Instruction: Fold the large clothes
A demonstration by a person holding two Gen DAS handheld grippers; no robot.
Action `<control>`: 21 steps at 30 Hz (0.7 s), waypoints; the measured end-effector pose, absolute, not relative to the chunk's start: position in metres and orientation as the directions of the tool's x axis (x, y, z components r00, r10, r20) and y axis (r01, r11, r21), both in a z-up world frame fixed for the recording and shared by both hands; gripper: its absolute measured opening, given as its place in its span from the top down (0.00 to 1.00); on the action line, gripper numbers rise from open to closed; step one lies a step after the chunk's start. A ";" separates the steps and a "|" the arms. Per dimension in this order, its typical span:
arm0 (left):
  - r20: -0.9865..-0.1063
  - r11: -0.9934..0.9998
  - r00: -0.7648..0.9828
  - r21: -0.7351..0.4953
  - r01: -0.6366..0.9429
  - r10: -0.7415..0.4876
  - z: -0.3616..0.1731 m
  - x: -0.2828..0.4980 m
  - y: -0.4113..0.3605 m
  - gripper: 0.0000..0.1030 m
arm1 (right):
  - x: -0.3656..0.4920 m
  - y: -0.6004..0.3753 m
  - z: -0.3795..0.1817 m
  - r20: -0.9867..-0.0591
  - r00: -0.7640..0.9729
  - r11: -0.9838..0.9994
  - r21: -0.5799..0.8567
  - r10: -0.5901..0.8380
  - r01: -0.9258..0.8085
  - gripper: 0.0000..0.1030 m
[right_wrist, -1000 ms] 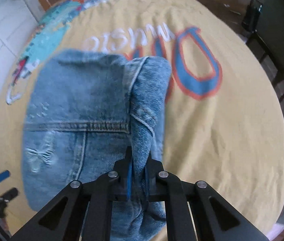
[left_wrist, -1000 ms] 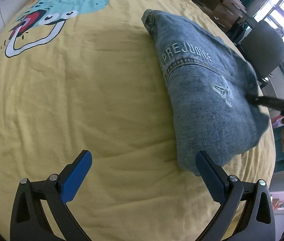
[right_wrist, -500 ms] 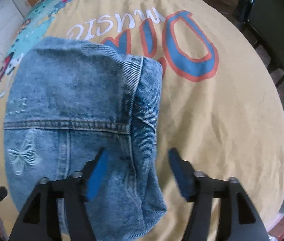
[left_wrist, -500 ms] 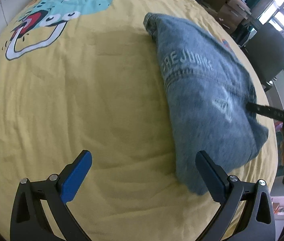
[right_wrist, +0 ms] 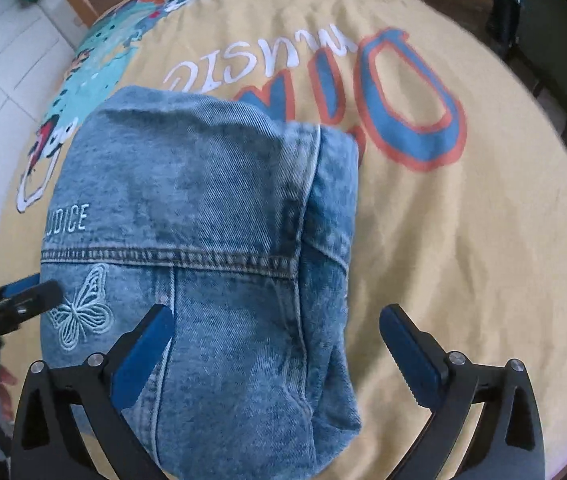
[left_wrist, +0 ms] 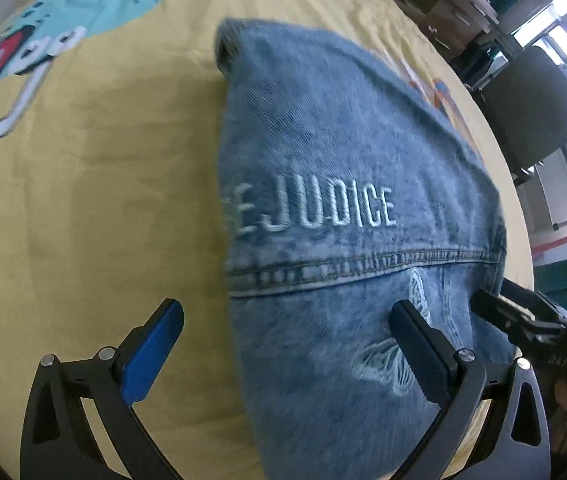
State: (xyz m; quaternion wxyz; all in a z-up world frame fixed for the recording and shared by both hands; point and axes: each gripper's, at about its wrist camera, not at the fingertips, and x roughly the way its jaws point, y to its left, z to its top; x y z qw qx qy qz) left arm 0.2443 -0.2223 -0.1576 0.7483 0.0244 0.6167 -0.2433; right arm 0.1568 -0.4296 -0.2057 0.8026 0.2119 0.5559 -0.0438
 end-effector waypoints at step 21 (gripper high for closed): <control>-0.939 0.859 0.104 -0.250 0.447 -0.327 -0.200 0.218 -0.240 0.01 | 0.167 -0.412 -0.248 -0.902 0.351 0.910 0.344 0.251 0.231 0.11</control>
